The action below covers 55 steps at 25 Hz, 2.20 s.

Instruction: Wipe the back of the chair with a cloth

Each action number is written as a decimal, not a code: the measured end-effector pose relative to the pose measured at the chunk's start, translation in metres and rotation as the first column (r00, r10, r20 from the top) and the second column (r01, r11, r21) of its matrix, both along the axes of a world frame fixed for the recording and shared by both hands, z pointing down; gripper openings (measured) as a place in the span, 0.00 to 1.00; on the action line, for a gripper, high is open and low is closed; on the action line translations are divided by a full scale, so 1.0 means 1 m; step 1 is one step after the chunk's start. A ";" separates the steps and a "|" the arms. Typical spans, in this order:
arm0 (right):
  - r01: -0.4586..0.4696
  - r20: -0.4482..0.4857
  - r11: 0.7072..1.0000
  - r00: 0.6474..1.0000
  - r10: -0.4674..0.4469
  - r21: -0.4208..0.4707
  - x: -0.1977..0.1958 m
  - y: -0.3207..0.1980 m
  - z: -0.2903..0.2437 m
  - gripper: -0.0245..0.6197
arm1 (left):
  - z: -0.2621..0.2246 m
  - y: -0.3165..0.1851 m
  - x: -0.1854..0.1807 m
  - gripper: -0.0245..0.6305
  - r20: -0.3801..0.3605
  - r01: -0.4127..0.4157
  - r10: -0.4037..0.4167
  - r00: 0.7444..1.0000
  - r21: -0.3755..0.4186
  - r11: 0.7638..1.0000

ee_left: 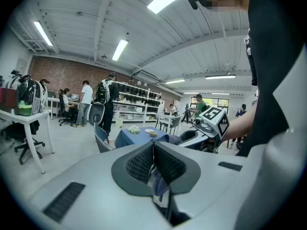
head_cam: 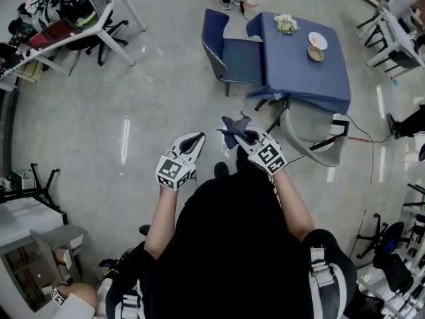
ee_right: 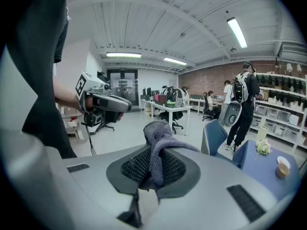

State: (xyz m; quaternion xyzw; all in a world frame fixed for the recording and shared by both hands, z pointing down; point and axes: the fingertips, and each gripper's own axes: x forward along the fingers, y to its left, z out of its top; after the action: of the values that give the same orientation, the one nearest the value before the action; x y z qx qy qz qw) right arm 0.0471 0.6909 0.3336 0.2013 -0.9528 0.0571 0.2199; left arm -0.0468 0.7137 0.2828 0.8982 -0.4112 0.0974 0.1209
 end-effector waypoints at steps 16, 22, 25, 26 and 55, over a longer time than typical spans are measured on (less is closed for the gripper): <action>-0.001 0.003 1.000 1.000 0.001 -0.016 -0.007 -0.004 0.002 0.13 | 0.002 -0.008 -0.012 0.07 0.008 0.005 -0.005 1.000 -0.016 1.000; 0.009 0.000 1.000 1.000 -0.009 -0.022 -0.007 -0.026 0.001 0.13 | 0.002 -0.032 -0.013 0.07 0.009 0.006 -0.005 1.000 -0.023 1.000; 0.012 -0.005 1.000 1.000 -0.013 -0.023 -0.002 -0.045 0.001 0.13 | 0.001 -0.049 -0.010 0.07 0.010 0.012 -0.012 1.000 -0.023 1.000; 0.014 -0.005 1.000 1.000 -0.014 -0.024 0.001 -0.052 0.001 0.13 | 0.001 -0.055 -0.008 0.07 0.010 0.016 -0.015 1.000 -0.023 1.000; 0.203 0.020 0.977 0.979 -0.202 -0.057 0.054 -0.247 0.013 0.13 | 0.000 -0.230 0.054 0.07 0.070 0.204 -0.200 0.977 -0.053 0.978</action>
State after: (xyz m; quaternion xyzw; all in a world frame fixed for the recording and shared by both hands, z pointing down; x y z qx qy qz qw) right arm 0.1012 0.4440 0.3469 0.0961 -0.9678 0.0639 0.2237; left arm 0.0071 0.4839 0.2829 0.8442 -0.5008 0.1257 0.1436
